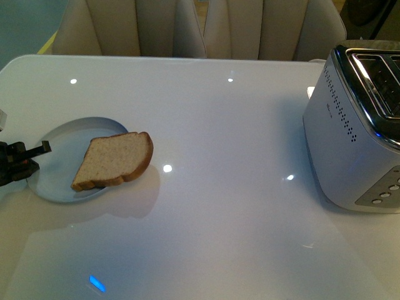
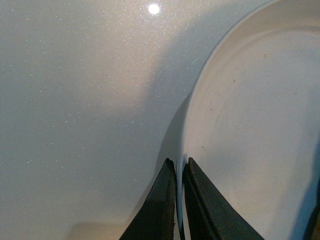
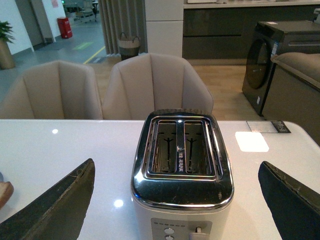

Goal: Left arm holds plate, right arm toasts bread

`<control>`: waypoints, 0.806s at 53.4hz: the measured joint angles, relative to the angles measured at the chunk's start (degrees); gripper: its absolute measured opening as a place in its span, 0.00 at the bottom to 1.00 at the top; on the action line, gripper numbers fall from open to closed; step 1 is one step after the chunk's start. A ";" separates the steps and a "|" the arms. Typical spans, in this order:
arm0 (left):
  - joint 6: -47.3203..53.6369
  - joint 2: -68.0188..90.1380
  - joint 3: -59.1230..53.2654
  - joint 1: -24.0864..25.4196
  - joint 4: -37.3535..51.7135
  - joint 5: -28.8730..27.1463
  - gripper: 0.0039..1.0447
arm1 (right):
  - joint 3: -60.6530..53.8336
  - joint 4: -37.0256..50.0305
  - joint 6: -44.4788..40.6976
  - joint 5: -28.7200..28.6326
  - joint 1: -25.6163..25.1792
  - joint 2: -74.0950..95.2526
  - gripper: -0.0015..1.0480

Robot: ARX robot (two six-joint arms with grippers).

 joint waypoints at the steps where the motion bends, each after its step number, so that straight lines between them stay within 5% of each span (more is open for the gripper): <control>1: -0.13 -0.04 0.00 0.07 -0.02 0.15 0.03 | 0.00 0.00 0.02 0.00 0.00 0.00 0.91; 43: -9.33 -12.61 -6.34 4.33 -2.82 9.55 0.03 | 0.00 0.00 0.00 0.00 0.00 0.00 0.91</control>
